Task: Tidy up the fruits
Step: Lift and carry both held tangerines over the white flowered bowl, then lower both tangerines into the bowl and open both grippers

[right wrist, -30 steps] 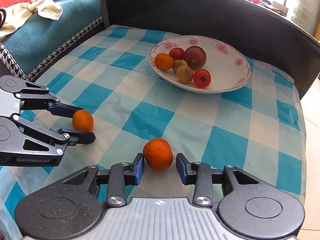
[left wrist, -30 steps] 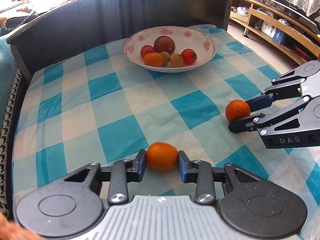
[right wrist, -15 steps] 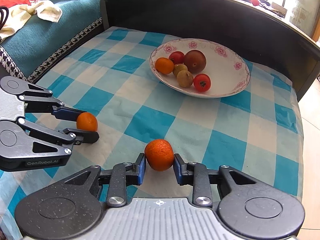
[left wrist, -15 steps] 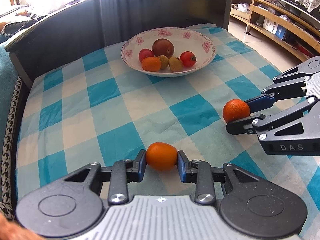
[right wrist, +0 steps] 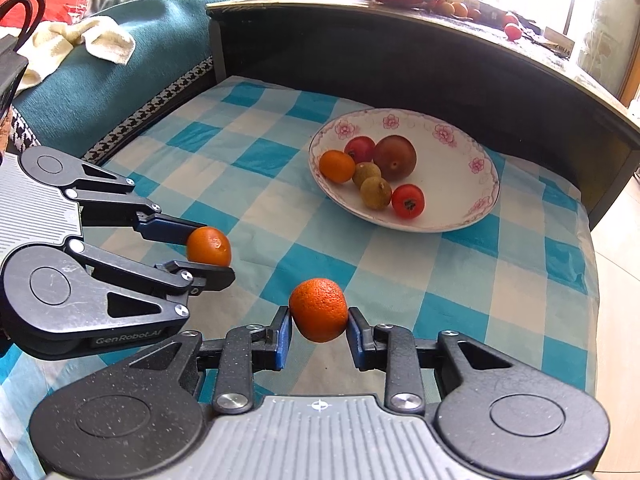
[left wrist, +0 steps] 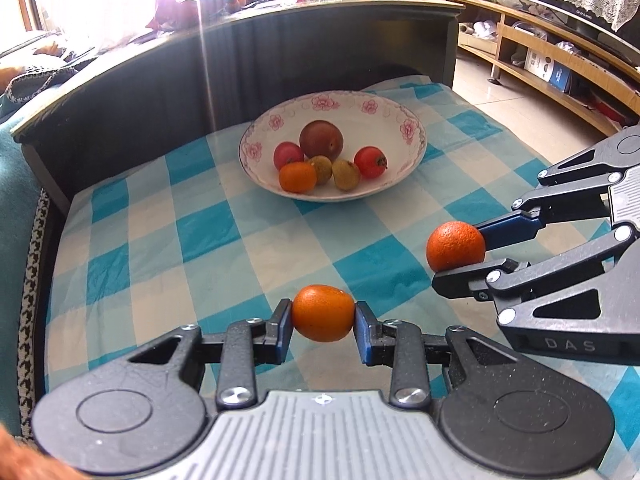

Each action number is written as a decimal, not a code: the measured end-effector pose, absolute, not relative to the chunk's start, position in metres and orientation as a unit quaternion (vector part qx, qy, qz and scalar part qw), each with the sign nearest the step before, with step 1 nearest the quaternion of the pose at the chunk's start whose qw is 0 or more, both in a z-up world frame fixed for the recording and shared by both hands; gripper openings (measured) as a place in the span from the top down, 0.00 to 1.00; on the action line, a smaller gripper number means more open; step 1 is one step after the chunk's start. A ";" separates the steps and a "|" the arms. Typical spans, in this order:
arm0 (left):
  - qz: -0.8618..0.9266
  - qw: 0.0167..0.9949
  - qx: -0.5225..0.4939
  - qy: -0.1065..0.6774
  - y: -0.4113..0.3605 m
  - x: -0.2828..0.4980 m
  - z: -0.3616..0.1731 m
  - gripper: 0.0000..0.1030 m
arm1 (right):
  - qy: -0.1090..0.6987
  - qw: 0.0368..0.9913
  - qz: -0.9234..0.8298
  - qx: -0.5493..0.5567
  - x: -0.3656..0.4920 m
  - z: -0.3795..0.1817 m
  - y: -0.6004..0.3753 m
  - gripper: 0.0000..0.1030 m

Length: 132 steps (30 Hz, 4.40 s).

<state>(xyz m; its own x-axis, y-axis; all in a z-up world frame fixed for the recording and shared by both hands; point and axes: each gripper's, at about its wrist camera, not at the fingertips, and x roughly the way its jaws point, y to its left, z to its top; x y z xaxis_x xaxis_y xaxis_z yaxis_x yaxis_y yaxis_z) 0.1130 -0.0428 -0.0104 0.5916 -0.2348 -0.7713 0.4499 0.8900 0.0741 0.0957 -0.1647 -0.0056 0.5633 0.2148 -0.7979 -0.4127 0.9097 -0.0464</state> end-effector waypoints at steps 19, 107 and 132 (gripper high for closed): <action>-0.190 0.893 0.130 0.387 -0.051 0.117 0.006 0.60 | 0.411 0.887 0.175 -0.116 0.096 0.009 -0.163 0.77; -0.161 0.914 0.123 0.350 -0.098 0.282 -0.013 0.61 | 0.381 0.917 0.105 -0.054 0.246 -0.012 -0.209 0.74; -0.161 0.916 0.127 0.345 -0.100 0.275 -0.005 0.57 | 0.379 0.918 0.103 -0.060 0.242 -0.009 -0.215 0.68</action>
